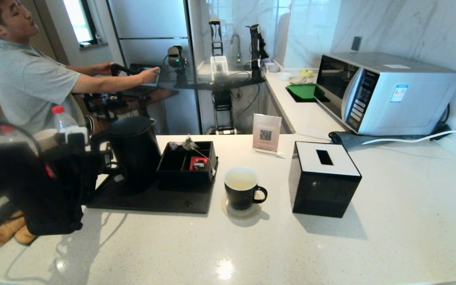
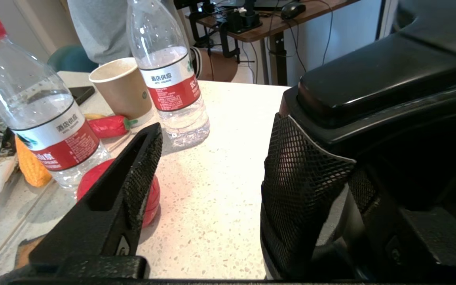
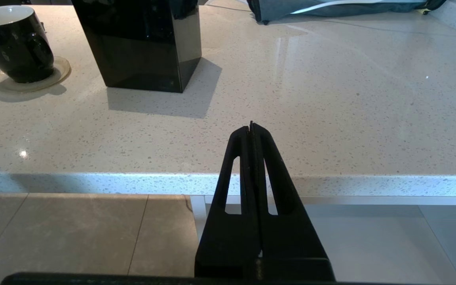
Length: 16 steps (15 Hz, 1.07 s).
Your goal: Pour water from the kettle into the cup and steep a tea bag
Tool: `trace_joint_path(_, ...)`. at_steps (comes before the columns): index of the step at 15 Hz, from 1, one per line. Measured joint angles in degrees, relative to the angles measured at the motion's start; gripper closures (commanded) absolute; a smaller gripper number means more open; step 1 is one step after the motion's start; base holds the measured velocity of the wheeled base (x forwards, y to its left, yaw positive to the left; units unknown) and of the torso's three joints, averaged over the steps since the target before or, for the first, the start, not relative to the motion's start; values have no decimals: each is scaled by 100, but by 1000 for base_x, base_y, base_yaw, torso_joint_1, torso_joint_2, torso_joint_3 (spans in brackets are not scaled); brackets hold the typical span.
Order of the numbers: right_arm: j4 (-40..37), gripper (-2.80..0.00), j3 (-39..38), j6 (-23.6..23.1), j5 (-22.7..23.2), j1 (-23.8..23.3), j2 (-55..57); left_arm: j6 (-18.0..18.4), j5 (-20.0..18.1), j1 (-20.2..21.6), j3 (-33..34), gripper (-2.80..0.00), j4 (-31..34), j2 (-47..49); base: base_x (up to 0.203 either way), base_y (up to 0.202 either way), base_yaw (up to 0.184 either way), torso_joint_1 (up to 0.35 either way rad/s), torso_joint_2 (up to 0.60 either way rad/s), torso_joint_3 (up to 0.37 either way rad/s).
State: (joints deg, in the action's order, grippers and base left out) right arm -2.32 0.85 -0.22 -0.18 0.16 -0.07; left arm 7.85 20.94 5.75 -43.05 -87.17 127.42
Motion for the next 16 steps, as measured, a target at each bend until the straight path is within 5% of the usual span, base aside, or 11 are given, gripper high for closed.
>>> trace_joint_path(10,1,0,0,0,2,0,0,-17,1,-160,1725,-280,-1,-1234,0,0,0,0,0,0)
trace_joint_path(11,1,0,0,-2,0,0,0,-30,6,-193,1927,0,-3,-1395,0,0,0,0,0,0)
trace_joint_path(16,0,0,0,-2,2,0,0,-77,11,-352,2887,0,-1,-2299,0,0,0,0,0,0)
